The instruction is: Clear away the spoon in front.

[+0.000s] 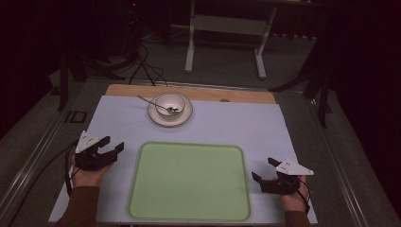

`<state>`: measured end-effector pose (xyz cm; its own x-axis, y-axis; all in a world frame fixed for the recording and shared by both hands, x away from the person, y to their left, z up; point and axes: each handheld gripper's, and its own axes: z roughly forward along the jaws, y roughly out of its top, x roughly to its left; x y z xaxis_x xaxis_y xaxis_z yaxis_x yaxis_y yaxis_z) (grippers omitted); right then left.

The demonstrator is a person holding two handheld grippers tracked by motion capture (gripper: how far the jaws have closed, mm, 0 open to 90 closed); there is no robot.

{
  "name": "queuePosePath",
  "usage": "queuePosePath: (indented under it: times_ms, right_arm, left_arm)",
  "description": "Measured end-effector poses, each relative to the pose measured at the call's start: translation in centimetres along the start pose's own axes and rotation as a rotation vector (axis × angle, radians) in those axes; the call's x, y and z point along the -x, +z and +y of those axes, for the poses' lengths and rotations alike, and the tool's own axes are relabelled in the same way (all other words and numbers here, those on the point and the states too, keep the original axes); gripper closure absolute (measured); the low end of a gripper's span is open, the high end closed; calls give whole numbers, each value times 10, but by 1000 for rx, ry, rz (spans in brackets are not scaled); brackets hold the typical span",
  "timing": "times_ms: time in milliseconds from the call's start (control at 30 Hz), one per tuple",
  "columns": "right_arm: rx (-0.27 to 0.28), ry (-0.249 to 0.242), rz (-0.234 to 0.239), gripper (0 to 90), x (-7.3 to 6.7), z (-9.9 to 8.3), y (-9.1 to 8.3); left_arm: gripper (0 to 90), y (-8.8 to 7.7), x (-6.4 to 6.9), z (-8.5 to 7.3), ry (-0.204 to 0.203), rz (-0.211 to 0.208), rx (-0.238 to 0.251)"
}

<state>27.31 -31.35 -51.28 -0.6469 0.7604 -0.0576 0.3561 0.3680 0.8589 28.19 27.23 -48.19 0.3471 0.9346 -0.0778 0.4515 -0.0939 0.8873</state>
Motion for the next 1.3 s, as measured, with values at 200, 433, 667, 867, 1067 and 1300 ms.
queuePosePath:
  times_ms: [200, 433, 667, 867, 1067, 1300]
  right_arm:
    - [2, 2, 0, 135, 0, 0, 0]
    - [5, 3, 2, 135, 0, 0, -1]
    - [5, 4, 3, 135, 0, 0, -1]
    - [4, 4, 3, 136, 1, 0, 0]
    - [3, 2, 4, 135, 1, 0, 0]
    - [0, 2, 6, 136, 0, 0, 0]
  left_arm:
    - [354, 6, 1, 17, 7, -6, 16]
    - [341, 9, 3, 30, 31, 0, 16]
    - [334, 15, -3, 46, 13, -9, 23]
    - [329, 18, -7, 54, -6, 2, 31]
    - [328, 24, -11, 62, -18, 5, 35]
    - [330, 31, -16, 73, -12, 7, 30]
